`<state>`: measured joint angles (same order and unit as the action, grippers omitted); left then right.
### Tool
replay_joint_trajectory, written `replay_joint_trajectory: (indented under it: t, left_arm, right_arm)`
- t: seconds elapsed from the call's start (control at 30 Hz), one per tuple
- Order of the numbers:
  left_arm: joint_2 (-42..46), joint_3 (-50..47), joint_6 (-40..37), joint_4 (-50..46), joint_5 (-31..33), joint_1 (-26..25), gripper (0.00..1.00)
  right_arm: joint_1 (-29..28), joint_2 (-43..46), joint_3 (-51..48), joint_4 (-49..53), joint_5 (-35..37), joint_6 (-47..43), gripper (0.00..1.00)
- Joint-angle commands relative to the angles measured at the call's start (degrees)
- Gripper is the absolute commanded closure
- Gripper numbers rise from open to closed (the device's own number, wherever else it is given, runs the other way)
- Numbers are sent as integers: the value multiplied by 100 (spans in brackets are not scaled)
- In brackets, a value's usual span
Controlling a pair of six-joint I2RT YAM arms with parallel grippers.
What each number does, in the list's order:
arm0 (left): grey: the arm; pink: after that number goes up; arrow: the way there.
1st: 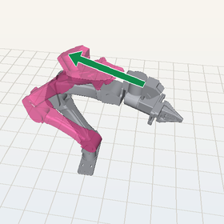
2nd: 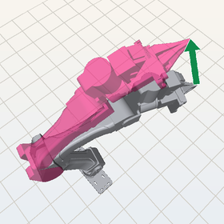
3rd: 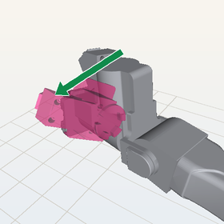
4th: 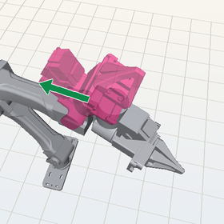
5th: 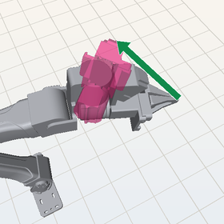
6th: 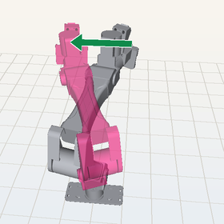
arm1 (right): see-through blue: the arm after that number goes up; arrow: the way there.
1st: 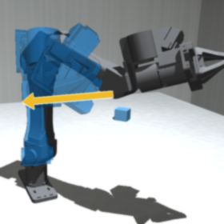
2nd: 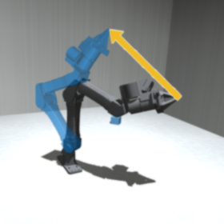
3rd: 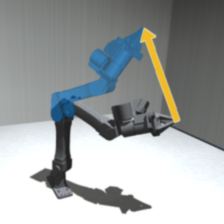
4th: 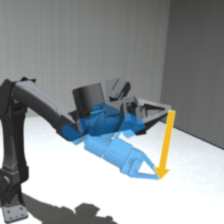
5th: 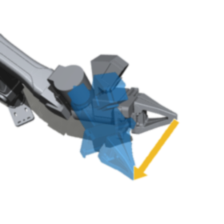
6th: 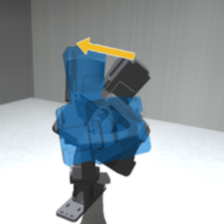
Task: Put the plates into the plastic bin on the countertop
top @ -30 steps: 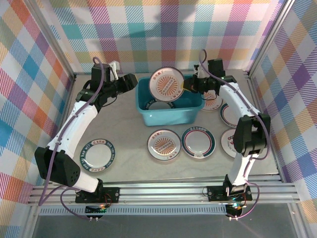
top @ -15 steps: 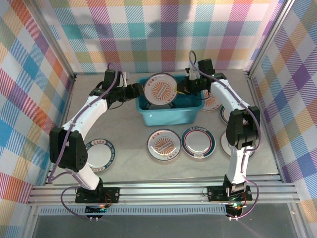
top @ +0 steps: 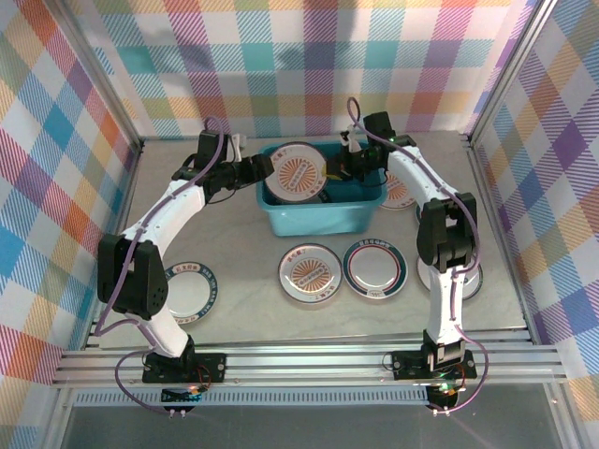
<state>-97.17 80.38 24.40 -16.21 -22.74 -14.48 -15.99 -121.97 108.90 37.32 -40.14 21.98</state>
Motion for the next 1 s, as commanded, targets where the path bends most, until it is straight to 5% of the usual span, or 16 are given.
replay_joint_trajectory:
  t: [0.0, 0.97]
  left_arm:
    - [-99, -40, 55, 279, -292, -2, 33]
    - [-147, -58, 169, 399, -292, -114, 33]
  right_arm:
    - [-47, -115, 154, 170, -98, 82, 100]
    - [-141, -358, 329, 654, -315, 217, 100]
